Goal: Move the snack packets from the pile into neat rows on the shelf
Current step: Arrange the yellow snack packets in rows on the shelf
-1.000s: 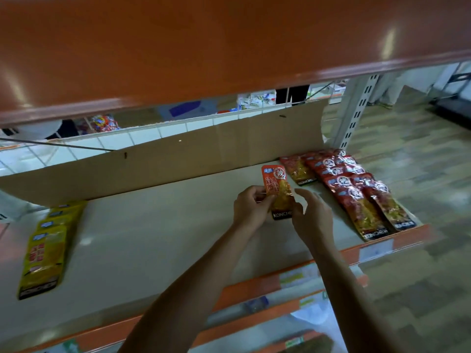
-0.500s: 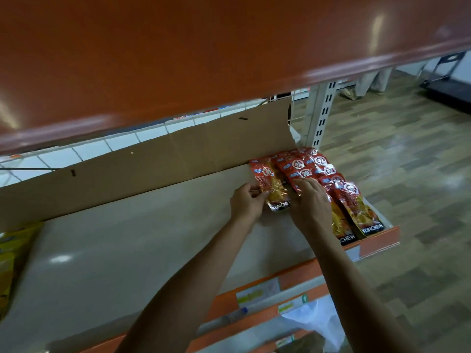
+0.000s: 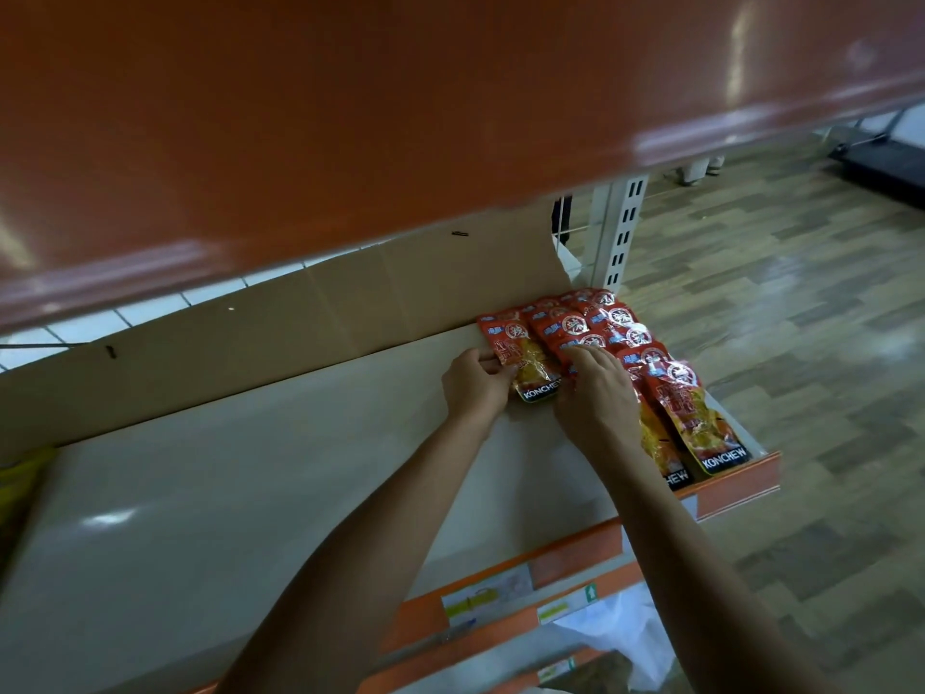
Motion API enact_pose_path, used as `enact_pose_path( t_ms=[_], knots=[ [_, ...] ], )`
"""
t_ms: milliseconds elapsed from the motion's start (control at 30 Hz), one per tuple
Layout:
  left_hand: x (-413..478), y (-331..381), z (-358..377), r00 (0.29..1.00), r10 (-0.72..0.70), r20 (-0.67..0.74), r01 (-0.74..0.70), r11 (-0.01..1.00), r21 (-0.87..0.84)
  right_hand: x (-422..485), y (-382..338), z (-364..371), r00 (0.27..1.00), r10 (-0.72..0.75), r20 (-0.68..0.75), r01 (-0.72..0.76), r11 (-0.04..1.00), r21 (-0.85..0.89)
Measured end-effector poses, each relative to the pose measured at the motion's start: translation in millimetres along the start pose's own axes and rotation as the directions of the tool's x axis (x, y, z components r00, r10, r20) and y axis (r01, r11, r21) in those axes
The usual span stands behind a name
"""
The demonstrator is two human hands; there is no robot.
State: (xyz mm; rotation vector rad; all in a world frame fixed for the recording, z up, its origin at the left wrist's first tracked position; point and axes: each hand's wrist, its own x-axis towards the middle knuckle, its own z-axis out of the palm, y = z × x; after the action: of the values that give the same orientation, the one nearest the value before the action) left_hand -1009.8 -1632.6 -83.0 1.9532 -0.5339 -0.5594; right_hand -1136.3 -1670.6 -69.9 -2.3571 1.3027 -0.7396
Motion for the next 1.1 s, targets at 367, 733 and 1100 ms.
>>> enact_pose_path(
  t_ms=[367, 733, 1100],
  knots=[
    [-0.6, 7.0, -5.3, 0.999, 0.034, -0.012, -0.03, 0.97, 0.241, 0.3, -8.8, -5.4, 0.998, -0.04, 0.046, 0.04, 0.999, -0.003],
    [-26.9, -9.6, -49.8, 0.96, 0.275, 0.05, -0.263, 0.828, 0.495, -9.9, -55.7, 12.6, 0.979, -0.117, 0.165, 0.112, 0.993, 0.038],
    [-44.6, -64.8, -178.2, 0.935, 0.355, 0.005, -0.25, 0.646, 0.721, -56.4, -165.6, 59.2, 0.874, -0.307, 0.377, 0.321, 0.947, 0.026]
  ],
)
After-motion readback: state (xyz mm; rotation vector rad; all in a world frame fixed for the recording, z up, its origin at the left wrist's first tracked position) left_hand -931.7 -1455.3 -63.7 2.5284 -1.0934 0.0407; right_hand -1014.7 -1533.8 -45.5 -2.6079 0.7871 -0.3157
